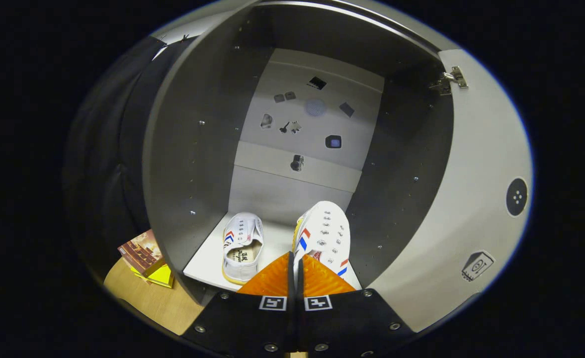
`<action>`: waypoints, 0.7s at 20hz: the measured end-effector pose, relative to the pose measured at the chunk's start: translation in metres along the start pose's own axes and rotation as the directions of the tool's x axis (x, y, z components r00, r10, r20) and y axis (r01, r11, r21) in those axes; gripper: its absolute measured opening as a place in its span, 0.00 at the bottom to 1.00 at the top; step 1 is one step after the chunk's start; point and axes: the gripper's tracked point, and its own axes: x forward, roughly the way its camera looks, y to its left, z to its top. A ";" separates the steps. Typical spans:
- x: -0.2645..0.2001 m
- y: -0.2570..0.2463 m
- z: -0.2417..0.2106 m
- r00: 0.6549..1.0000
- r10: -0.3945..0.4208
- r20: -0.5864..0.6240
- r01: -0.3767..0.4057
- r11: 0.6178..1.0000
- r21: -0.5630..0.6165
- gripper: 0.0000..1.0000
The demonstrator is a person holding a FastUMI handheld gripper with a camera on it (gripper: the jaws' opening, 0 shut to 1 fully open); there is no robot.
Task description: Open the shoe cabinet door, grab the shoes and put them into the shoe cabinet, then close the shoe cabinet door.
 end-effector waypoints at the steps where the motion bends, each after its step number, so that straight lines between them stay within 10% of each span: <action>1: 0.015 -0.001 -0.002 1.000 -0.001 -0.014 0.002 1.000 0.006 0.00; 14: 0.134 -0.012 -0.061 0.992 -0.003 -0.126 0.008 0.999 0.038 0.01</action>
